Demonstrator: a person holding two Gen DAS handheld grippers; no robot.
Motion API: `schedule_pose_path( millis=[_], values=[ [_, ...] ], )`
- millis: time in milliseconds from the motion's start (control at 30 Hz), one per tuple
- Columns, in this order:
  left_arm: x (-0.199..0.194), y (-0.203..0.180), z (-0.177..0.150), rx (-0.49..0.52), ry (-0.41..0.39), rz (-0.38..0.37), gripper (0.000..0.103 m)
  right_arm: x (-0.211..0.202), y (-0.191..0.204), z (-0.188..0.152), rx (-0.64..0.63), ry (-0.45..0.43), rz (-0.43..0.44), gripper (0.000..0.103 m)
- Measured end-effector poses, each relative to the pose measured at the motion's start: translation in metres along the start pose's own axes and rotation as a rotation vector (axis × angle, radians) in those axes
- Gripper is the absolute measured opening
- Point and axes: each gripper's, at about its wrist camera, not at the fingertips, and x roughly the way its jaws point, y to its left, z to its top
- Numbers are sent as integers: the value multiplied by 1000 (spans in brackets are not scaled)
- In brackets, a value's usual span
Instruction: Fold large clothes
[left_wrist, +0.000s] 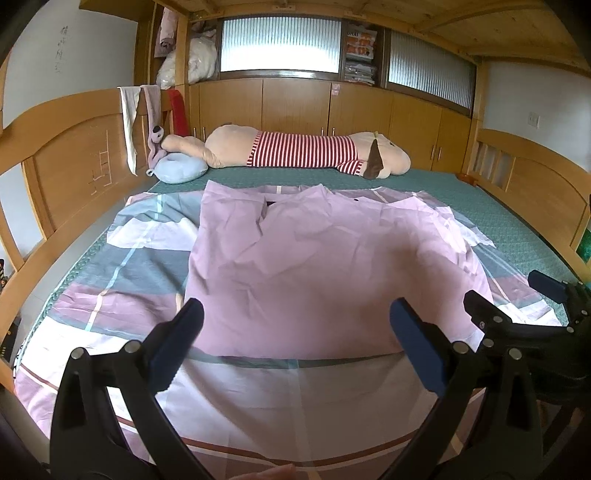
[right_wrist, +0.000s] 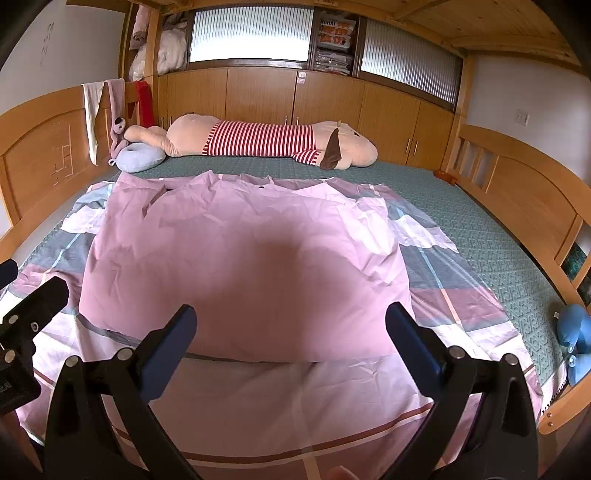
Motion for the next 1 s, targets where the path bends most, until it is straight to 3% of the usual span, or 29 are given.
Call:
schedule_pose_path(
  millis=[1000],
  values=[
    [7,3,-3,-3,17,-4,101,11,1,-11,-16,38,19,102]
  ],
)
